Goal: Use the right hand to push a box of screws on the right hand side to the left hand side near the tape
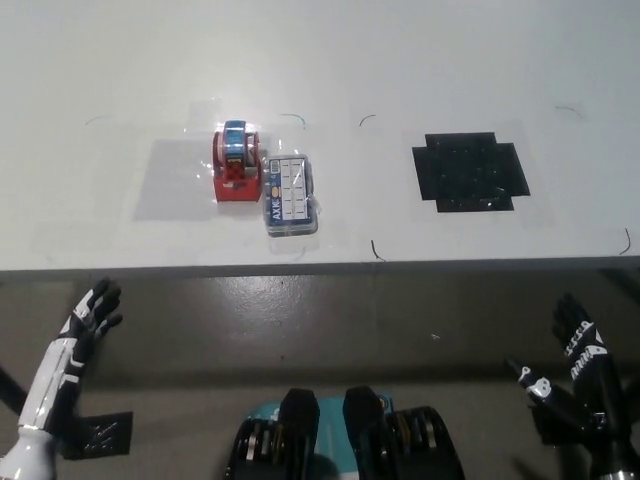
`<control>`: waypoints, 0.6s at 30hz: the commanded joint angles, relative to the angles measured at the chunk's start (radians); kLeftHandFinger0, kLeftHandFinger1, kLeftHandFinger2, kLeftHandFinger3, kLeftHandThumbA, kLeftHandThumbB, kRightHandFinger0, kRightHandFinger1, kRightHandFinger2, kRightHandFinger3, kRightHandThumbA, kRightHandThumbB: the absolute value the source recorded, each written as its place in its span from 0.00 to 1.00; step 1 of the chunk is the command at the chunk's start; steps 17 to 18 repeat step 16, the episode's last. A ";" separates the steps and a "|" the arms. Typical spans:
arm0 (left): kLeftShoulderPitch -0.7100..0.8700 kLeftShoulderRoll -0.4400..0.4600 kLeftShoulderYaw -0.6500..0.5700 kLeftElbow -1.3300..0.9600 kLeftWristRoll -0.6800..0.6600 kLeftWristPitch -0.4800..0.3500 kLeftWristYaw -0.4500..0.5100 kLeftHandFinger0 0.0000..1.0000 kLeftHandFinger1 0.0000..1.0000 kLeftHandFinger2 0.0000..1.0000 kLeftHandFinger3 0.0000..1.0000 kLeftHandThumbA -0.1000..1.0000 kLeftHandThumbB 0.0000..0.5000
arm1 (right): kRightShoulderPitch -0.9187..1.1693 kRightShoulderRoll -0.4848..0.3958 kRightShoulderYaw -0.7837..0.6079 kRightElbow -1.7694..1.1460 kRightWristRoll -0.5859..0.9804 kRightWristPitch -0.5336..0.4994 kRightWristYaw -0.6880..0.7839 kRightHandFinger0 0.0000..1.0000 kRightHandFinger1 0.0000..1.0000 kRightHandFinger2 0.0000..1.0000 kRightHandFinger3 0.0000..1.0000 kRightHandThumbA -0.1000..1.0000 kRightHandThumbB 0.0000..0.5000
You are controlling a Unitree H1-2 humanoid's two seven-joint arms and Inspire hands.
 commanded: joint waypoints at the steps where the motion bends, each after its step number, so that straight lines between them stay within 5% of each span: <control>1: -0.008 0.019 0.015 -0.014 0.007 -0.042 0.016 1.00 1.00 1.00 1.00 0.99 0.12 | -0.026 0.006 -0.017 0.008 -0.029 -0.052 -0.003 1.00 1.00 1.00 1.00 0.94 0.63; 11: 0.001 0.014 0.015 -0.012 -0.008 -0.052 0.011 1.00 1.00 1.00 1.00 0.99 0.10 | -0.035 0.008 -0.028 0.002 -0.037 -0.052 0.003 1.00 1.00 1.00 1.00 0.94 0.58; 18: 0.019 0.009 0.018 -0.017 0.000 -0.046 0.019 1.00 1.00 1.00 1.00 0.99 0.11 | -0.040 0.004 -0.026 0.012 -0.031 -0.052 0.013 1.00 1.00 1.00 1.00 0.94 0.69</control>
